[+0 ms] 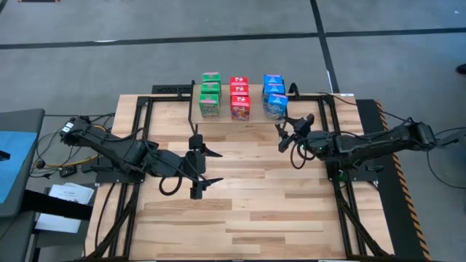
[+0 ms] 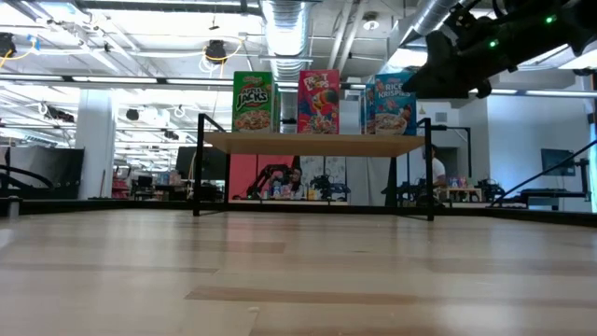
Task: Stack cereal on shelf
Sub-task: Put the blue cereal box on the shelf aligned with the other blue cereal boxes
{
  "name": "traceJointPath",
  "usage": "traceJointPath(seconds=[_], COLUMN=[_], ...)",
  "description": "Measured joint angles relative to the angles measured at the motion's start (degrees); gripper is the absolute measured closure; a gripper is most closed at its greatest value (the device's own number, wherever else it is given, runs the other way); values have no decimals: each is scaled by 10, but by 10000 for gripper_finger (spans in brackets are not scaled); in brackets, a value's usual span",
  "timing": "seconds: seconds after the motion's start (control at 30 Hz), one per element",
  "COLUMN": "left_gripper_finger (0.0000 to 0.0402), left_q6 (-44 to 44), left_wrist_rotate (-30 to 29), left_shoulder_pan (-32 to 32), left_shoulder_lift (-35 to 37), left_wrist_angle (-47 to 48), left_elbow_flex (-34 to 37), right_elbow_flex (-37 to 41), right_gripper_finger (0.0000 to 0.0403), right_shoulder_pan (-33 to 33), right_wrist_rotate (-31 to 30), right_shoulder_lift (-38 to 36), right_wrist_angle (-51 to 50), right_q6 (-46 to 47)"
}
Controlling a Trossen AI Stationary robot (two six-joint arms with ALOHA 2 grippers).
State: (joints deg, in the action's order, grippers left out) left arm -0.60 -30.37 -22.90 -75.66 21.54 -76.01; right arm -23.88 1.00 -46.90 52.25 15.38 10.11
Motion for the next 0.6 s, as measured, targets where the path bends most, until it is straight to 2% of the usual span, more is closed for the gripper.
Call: traceJointPath(seconds=[0.33,0.6], left_gripper_finger=[84,84], left_q6=[0,0], left_wrist_rotate=[0,0], left_shoulder_pan=[0,0], left_shoulder_lift=[0,0], left_wrist_angle=[0,0], left_elbow_flex=[0,0], right_elbow_flex=[0,0], right_gripper_finger=[147,147], right_shoulder_pan=[-19,-60], right_wrist_rotate=[-36,-5], right_shoulder_lift=[-10,-10], right_wrist_angle=[-1,1], right_q6=[0,-1])
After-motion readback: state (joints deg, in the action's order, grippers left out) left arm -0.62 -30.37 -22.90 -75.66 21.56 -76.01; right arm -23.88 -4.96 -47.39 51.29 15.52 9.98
